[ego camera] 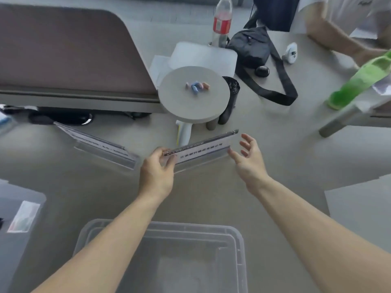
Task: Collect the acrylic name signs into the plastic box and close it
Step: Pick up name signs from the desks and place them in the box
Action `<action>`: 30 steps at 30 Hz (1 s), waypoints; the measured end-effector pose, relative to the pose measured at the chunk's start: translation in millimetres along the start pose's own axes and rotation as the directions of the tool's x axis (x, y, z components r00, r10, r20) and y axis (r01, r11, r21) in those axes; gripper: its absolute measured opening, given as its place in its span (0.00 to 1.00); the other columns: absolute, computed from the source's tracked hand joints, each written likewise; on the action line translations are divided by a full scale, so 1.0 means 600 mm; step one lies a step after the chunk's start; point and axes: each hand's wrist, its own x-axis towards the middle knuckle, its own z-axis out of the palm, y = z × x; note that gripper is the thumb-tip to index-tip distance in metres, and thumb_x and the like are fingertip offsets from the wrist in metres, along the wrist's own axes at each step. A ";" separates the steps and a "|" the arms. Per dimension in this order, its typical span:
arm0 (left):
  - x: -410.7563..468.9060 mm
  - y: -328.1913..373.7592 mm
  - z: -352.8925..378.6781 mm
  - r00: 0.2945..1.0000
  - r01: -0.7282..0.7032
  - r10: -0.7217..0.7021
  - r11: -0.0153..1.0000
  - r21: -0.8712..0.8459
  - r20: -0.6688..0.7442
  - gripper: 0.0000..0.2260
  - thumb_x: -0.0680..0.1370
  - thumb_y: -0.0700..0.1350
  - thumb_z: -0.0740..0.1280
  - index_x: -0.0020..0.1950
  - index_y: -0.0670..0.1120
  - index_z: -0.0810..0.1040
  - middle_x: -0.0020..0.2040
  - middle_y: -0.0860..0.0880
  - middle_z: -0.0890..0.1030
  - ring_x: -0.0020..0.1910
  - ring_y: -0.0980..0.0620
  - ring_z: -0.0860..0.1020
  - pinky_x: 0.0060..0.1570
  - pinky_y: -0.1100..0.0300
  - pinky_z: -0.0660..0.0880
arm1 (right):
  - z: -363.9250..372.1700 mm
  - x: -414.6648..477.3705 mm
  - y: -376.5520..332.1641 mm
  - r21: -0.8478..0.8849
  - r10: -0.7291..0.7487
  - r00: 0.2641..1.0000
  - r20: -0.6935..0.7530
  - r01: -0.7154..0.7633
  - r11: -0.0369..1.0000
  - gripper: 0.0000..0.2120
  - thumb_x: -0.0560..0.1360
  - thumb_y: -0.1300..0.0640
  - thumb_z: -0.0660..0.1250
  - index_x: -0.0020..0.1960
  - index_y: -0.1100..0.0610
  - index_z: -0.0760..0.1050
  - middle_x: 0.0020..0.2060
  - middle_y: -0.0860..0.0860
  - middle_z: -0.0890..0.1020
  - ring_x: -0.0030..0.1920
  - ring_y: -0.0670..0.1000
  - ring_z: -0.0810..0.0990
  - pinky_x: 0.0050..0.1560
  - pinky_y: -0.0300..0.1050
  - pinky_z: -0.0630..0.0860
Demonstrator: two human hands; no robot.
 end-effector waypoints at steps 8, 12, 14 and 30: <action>0.022 -0.006 0.027 0.994 0.027 -0.017 0.995 -0.101 0.104 0.04 0.84 0.45 0.64 0.55 0.46 0.73 0.47 0.45 0.81 0.48 0.52 0.76 0.46 0.70 0.71 | 0.002 0.003 0.038 0.025 -0.112 0.993 -0.022 0.113 0.993 0.10 0.79 0.43 0.65 0.53 0.48 0.70 0.50 0.48 0.79 0.52 0.49 0.79 0.51 0.44 0.75; 0.000 0.055 -0.010 0.993 -0.053 0.056 0.998 -0.029 0.101 0.04 0.83 0.48 0.65 0.53 0.49 0.75 0.42 0.50 0.79 0.41 0.56 0.75 0.41 0.63 0.70 | -0.029 -0.037 0.002 0.003 -0.180 0.983 -0.029 0.181 0.984 0.15 0.78 0.37 0.62 0.53 0.47 0.73 0.44 0.45 0.80 0.44 0.45 0.78 0.44 0.45 0.73; -0.009 0.109 -0.041 0.991 -0.091 0.091 0.996 -0.004 0.100 0.03 0.83 0.49 0.65 0.53 0.50 0.75 0.40 0.55 0.78 0.39 0.62 0.75 0.37 0.70 0.68 | -0.049 -0.058 -0.044 0.034 -0.210 0.977 -0.040 0.211 0.977 0.14 0.78 0.37 0.62 0.48 0.47 0.73 0.40 0.43 0.79 0.40 0.43 0.74 0.43 0.45 0.72; -0.190 0.618 -0.395 0.759 -0.597 0.615 0.788 0.148 -0.214 0.23 0.75 0.47 0.76 0.67 0.45 0.73 0.67 0.47 0.76 0.69 0.48 0.72 0.66 0.56 0.69 | -0.273 -0.312 -0.583 -0.129 -0.585 0.791 -0.181 0.570 0.811 0.16 0.77 0.40 0.64 0.48 0.53 0.73 0.37 0.49 0.81 0.39 0.54 0.80 0.46 0.60 0.81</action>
